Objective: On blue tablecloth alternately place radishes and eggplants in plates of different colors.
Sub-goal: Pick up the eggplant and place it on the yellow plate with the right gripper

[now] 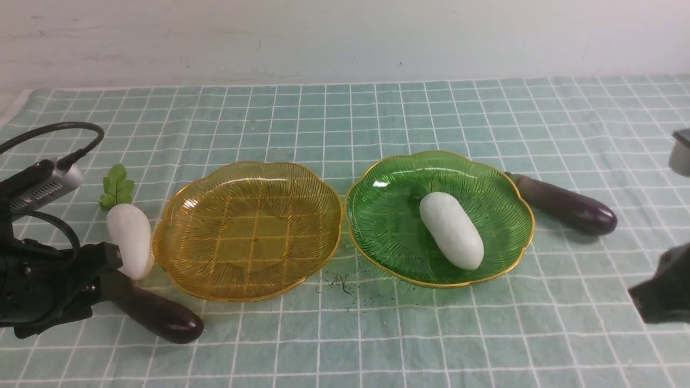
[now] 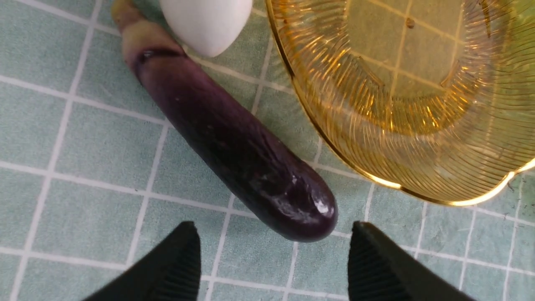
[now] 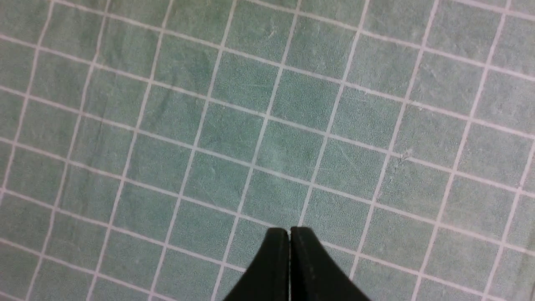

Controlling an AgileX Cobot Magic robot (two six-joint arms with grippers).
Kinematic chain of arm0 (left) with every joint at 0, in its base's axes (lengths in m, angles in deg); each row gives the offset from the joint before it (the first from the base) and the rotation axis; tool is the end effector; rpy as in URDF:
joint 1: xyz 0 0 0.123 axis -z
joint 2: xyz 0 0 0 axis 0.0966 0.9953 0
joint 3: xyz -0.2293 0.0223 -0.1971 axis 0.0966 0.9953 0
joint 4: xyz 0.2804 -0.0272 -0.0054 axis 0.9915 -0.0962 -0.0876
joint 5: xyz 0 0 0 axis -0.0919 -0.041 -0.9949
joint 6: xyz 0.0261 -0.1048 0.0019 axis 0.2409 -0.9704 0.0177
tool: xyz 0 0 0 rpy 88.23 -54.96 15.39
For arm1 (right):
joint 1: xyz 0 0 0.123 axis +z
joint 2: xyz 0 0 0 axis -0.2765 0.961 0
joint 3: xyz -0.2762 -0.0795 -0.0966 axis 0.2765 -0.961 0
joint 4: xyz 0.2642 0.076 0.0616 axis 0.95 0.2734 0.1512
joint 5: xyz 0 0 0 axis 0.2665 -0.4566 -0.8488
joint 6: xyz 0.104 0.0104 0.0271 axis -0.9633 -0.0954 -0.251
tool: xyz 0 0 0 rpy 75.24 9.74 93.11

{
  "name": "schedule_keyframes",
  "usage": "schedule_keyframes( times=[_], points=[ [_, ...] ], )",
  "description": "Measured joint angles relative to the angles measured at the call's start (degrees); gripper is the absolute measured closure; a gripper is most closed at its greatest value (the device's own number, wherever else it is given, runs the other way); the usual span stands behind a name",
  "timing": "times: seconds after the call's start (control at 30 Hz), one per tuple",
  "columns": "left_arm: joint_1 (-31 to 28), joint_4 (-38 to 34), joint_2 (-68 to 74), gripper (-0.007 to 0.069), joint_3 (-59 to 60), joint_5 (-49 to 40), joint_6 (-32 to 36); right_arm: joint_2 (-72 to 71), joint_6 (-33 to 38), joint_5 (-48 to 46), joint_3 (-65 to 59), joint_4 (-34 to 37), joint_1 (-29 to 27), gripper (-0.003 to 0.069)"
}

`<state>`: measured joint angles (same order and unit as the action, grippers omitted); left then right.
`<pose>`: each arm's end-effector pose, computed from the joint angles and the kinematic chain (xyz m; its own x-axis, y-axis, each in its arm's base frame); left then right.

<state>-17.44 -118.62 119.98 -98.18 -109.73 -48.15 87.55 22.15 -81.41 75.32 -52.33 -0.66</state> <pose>0.2545 0.0173 0.2217 -0.8289 -0.3904 -0.4006 -0.2323 0.8918 -0.3883 0.1936 0.0658 0.3053 -0.9165 -0.2722 -0.2931 -0.3128 0.9444 0.1012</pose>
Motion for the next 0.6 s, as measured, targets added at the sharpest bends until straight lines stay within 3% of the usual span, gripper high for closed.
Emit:
schedule_keyframes(
  times=[0.2,0.6],
  points=[
    [0.00,-3.01,3.63,0.0064,0.00,0.38,-0.56,-0.06,0.00,3.31,-0.92,-0.22,0.00,0.0664],
    [0.00,-8.02,15.94,0.0041,-0.06,8.21,-2.88,-0.22,0.17,4.24,-1.03,-0.22,0.00,0.0665]
  ],
)
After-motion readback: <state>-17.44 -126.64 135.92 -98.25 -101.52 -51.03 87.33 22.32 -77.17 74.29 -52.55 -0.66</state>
